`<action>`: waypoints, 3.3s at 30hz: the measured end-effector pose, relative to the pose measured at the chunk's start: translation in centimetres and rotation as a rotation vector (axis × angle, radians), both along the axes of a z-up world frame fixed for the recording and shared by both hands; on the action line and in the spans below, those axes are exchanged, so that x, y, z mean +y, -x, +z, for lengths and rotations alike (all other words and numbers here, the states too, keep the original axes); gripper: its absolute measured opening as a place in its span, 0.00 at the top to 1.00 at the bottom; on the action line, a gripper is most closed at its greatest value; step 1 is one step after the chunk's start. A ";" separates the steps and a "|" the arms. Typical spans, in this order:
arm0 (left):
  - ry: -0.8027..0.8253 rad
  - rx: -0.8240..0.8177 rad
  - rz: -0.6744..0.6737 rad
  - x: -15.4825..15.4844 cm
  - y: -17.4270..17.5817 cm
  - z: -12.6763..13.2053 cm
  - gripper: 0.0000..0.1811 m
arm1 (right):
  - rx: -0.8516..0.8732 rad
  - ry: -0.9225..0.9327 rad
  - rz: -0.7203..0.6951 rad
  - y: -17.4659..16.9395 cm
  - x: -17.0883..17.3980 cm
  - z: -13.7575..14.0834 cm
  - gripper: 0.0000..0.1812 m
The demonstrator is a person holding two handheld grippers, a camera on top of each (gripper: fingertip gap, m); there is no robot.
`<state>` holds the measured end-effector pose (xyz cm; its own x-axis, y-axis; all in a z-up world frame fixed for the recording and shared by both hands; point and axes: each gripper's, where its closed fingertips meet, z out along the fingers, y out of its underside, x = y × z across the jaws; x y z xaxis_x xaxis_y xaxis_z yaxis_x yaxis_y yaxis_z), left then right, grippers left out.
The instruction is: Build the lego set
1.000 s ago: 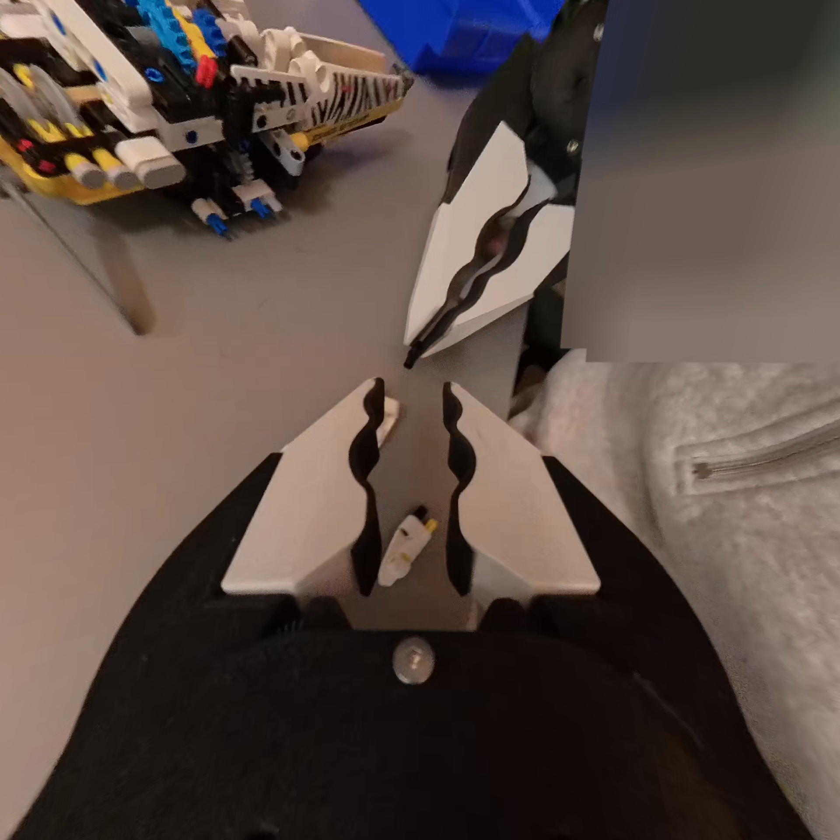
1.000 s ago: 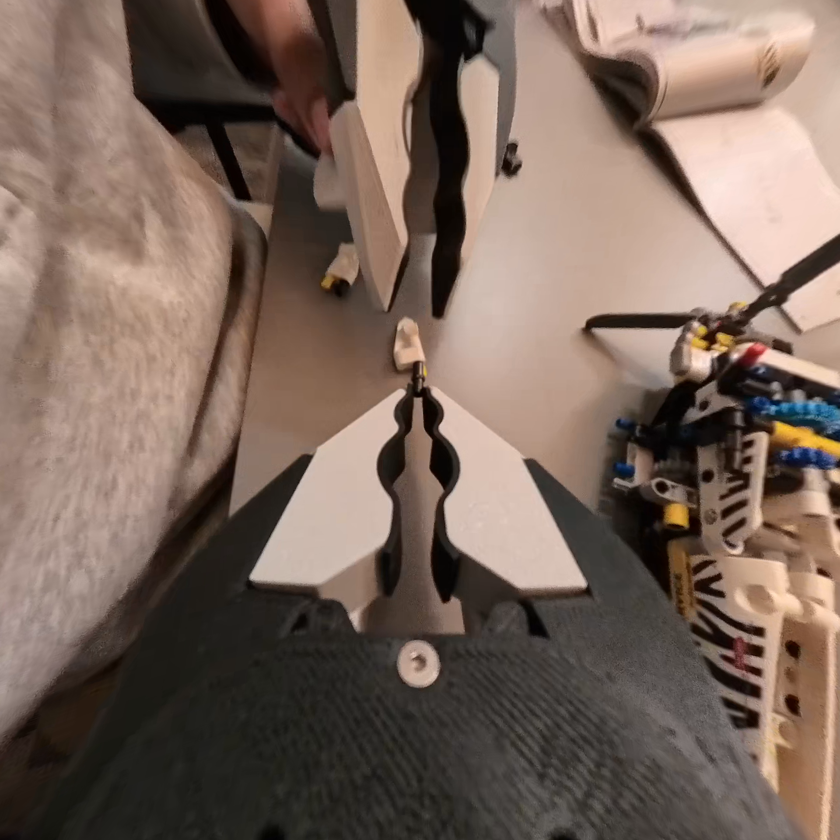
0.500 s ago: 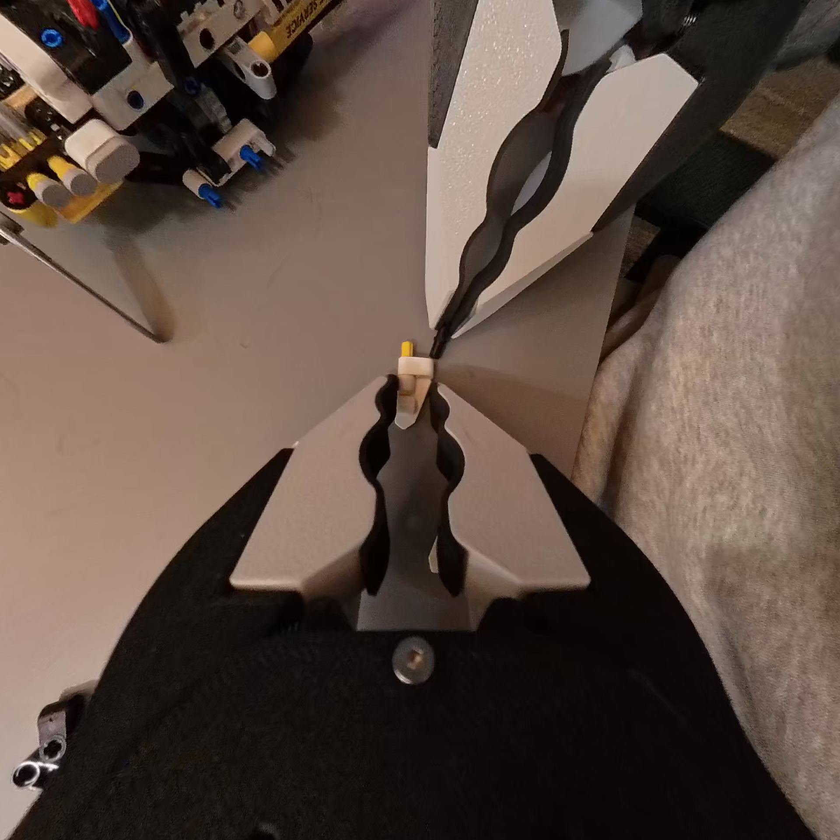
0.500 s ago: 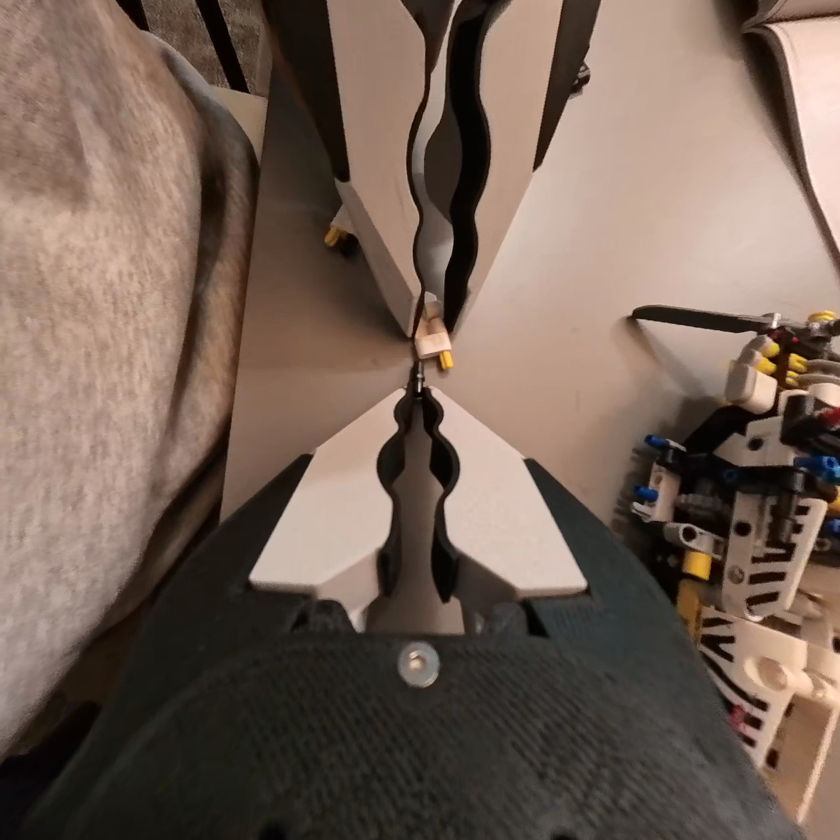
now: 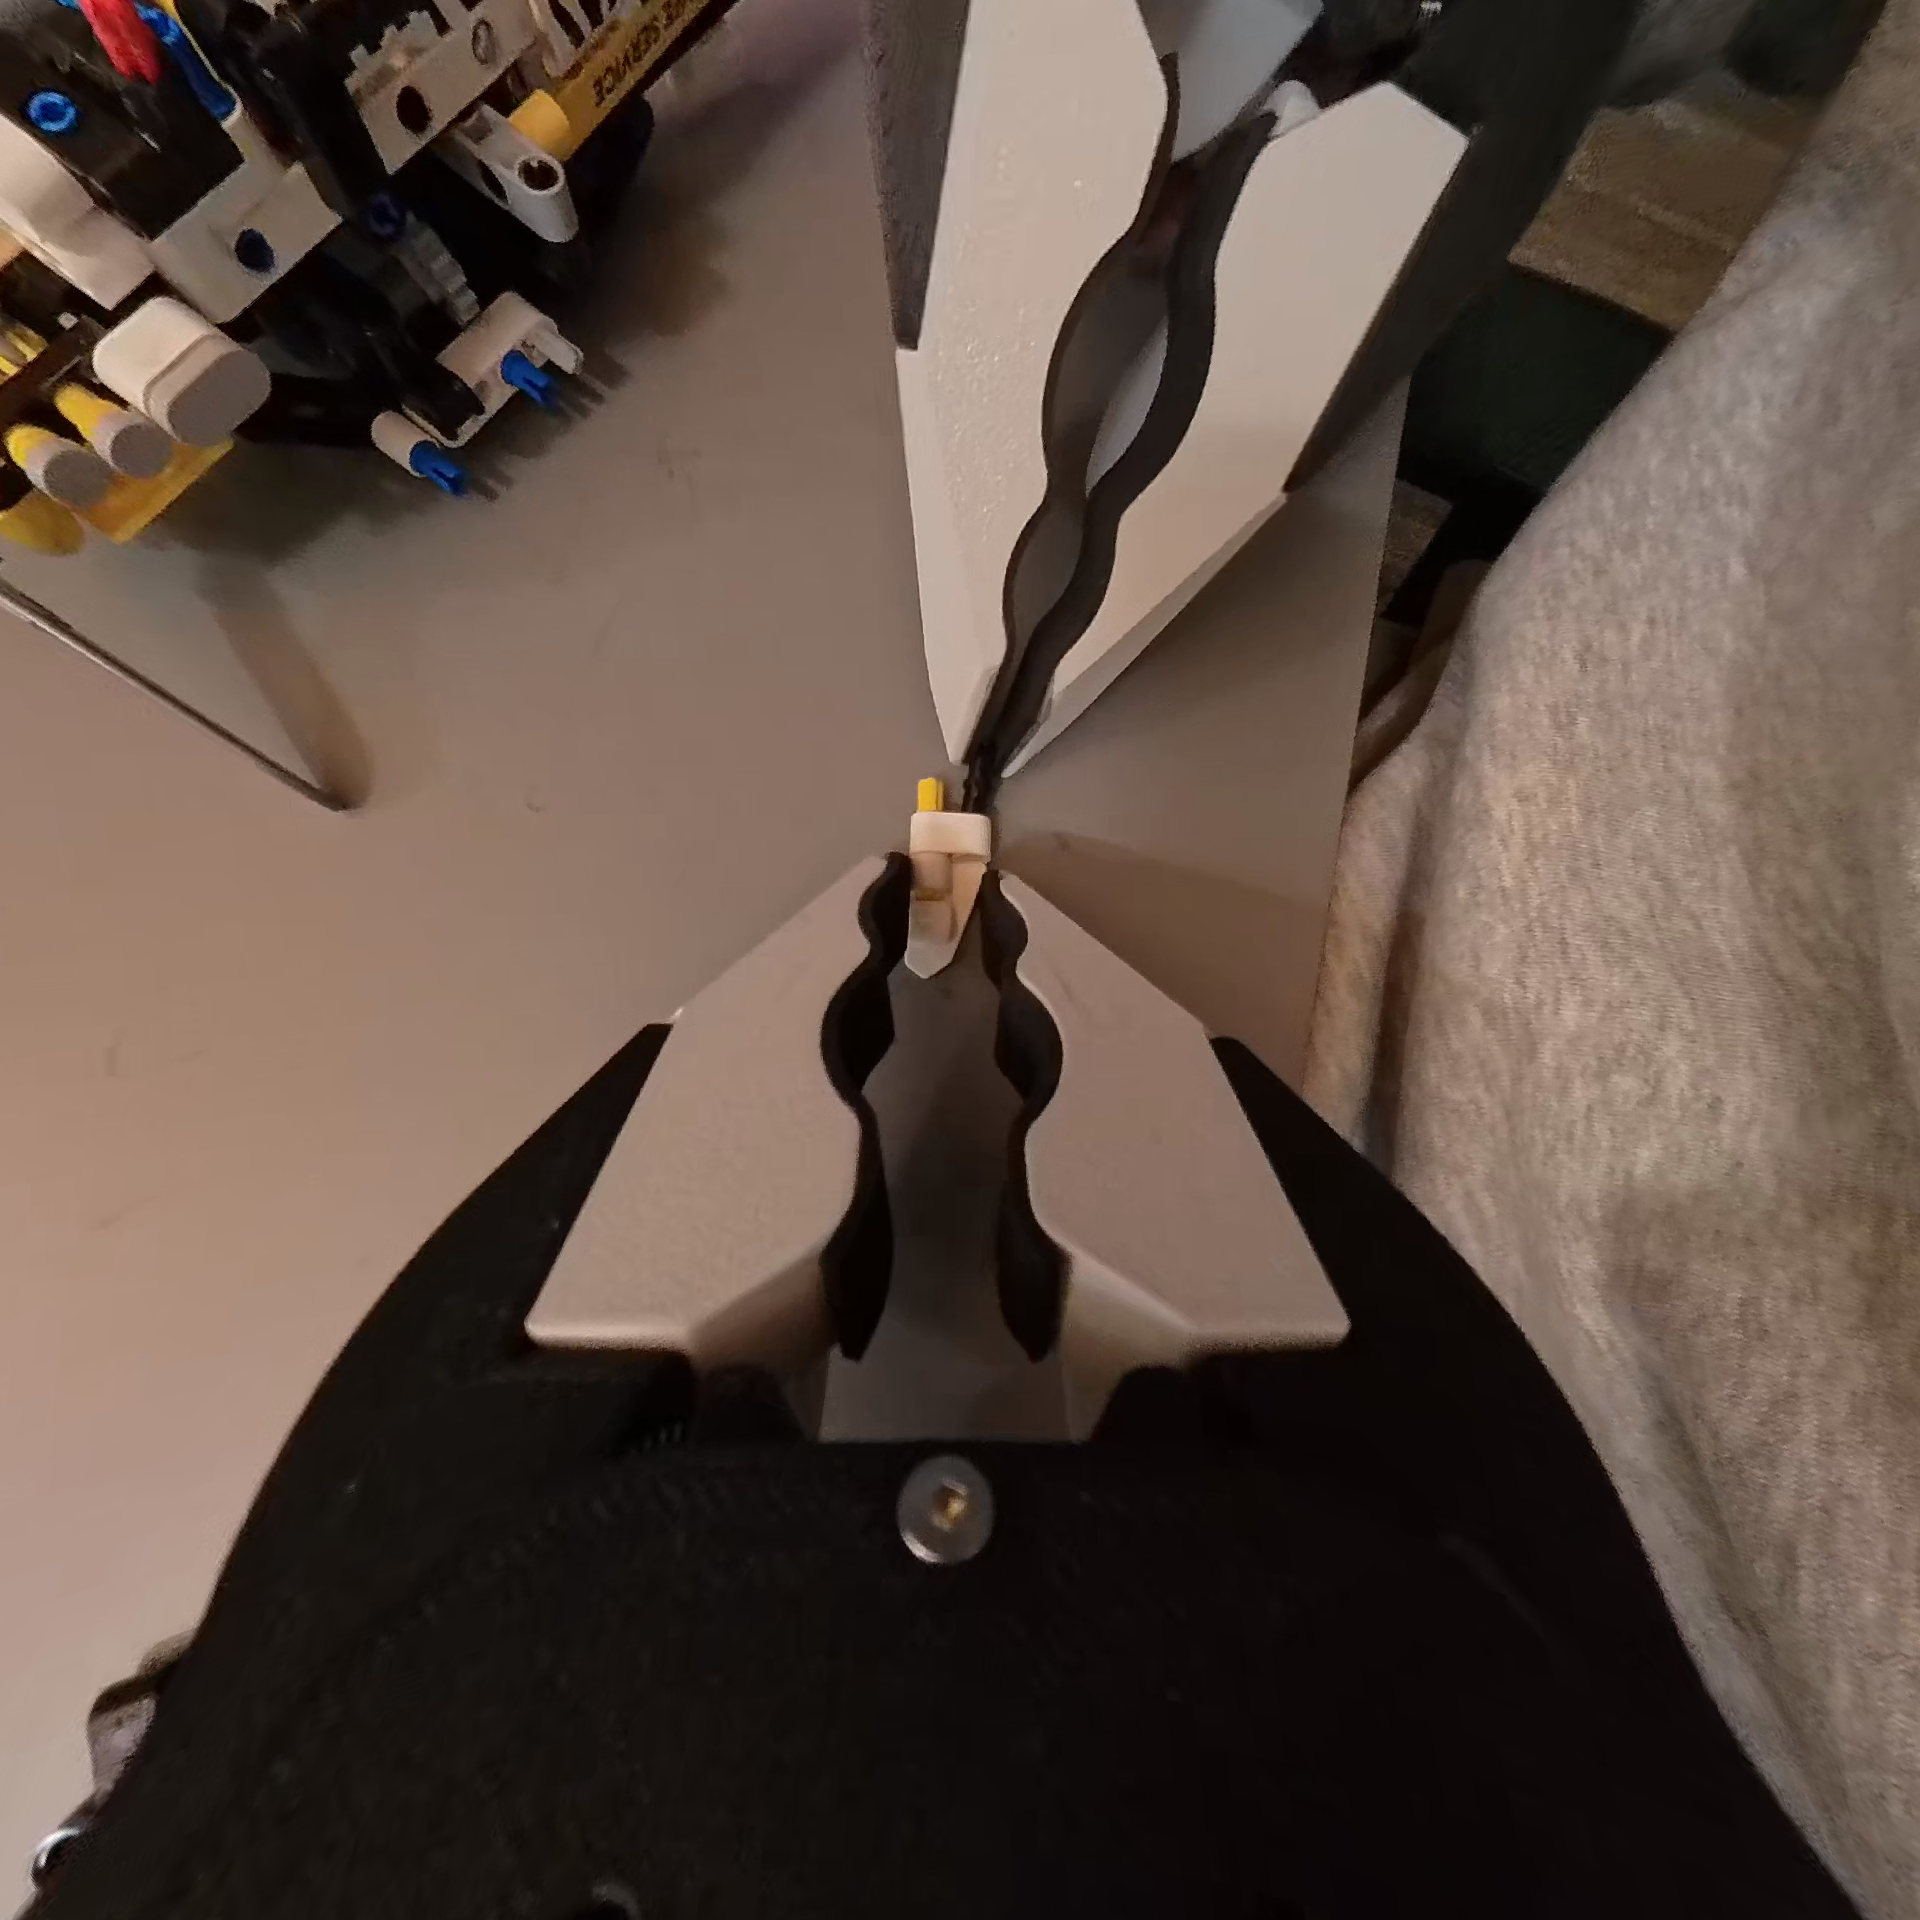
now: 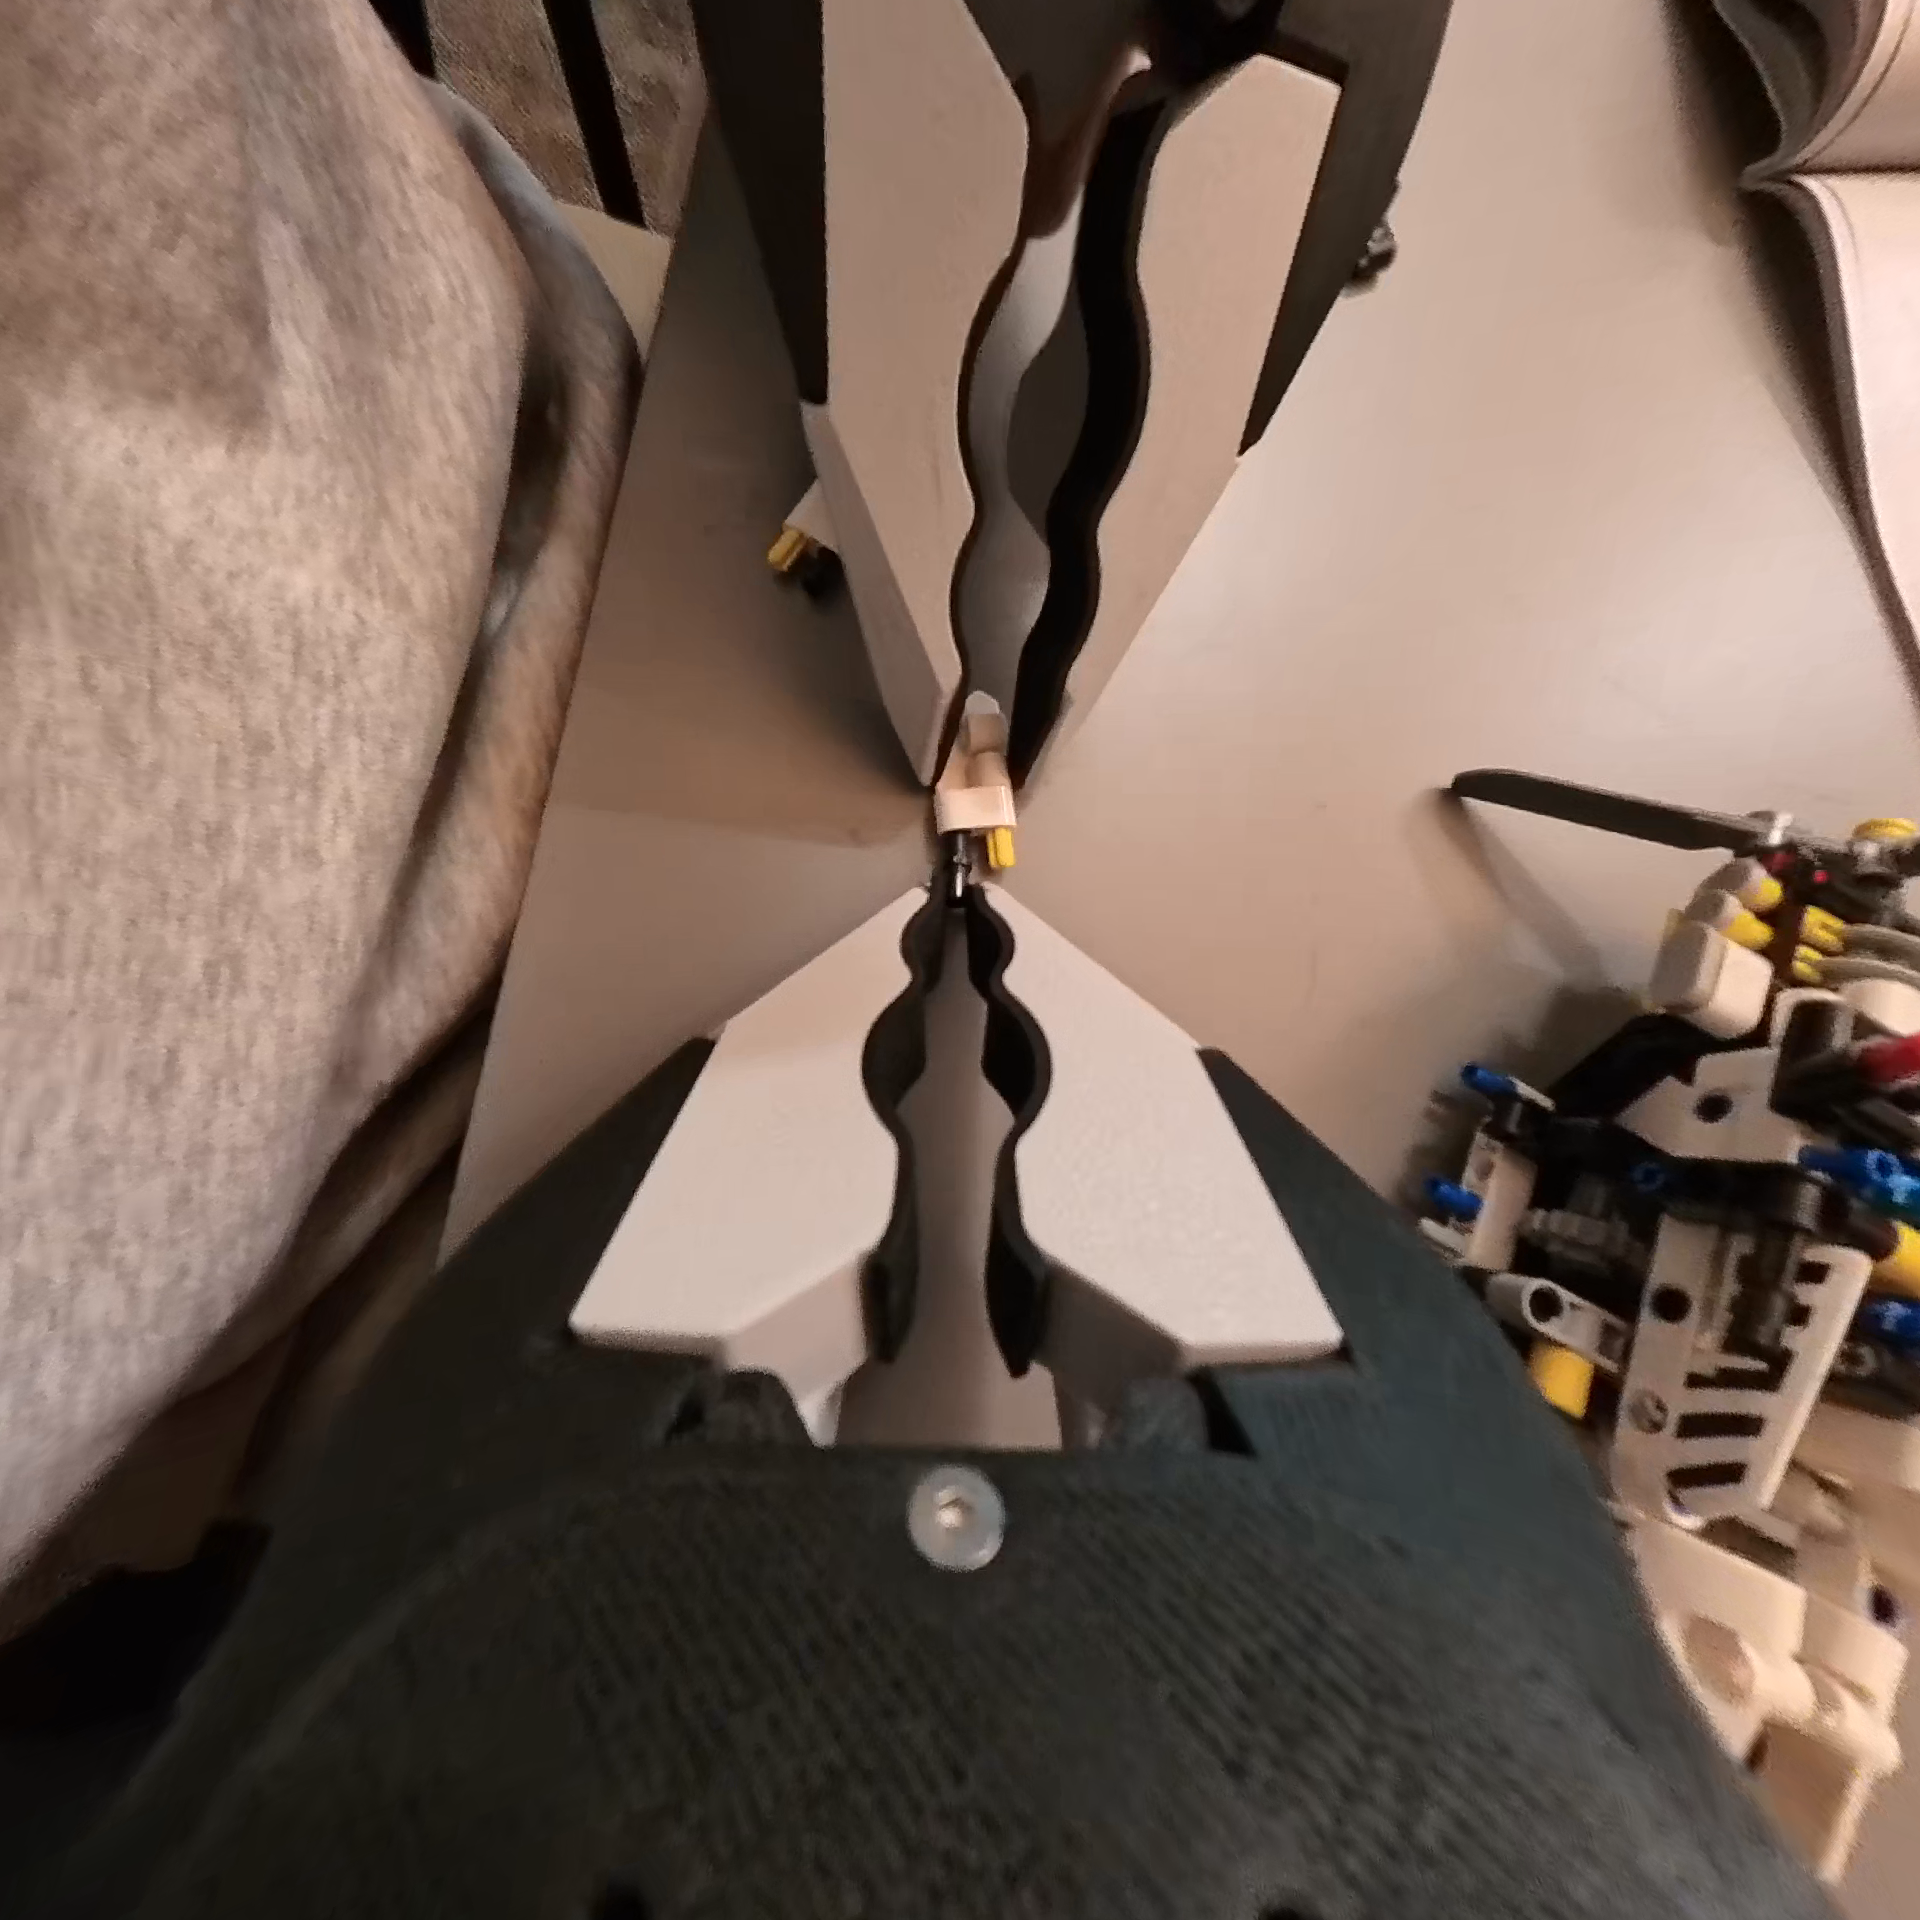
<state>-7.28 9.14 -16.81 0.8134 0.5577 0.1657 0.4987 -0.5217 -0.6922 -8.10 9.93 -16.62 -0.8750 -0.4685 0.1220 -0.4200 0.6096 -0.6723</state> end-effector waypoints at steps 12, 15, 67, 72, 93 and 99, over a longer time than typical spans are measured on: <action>-0.071 -0.067 -0.003 0.0 0.0 0.1 0.93 | -0.185 -0.044 0.015 -0.4 0.1 0.0 0.99; -0.083 -0.084 0.003 0.0 0.0 0.1 0.93 | -0.224 -0.059 -0.008 -0.4 0.1 0.0 0.99; -0.128 -0.136 0.067 0.0 0.1 0.1 0.93 | 0.037 -0.290 -0.169 -0.3 -0.1 -0.2 0.99; -0.129 -0.136 0.070 0.0 0.1 0.1 0.93 | 0.073 -0.331 -0.167 -0.3 -0.3 -0.3 1.00; -0.150 -0.160 0.064 -0.1 0.2 0.1 0.94 | -0.056 -0.148 -0.350 0.8 0.3 0.0 0.86; -0.154 -0.163 0.076 -0.1 0.2 0.2 0.94 | -0.143 -0.115 -0.293 0.3 0.1 -0.1 0.86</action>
<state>-7.48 9.07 -16.66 0.7254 0.5742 0.3795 0.6443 -0.3726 -0.6679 -8.36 9.99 -16.69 -0.9789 -0.1981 -0.0505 -0.1223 0.7654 -0.6318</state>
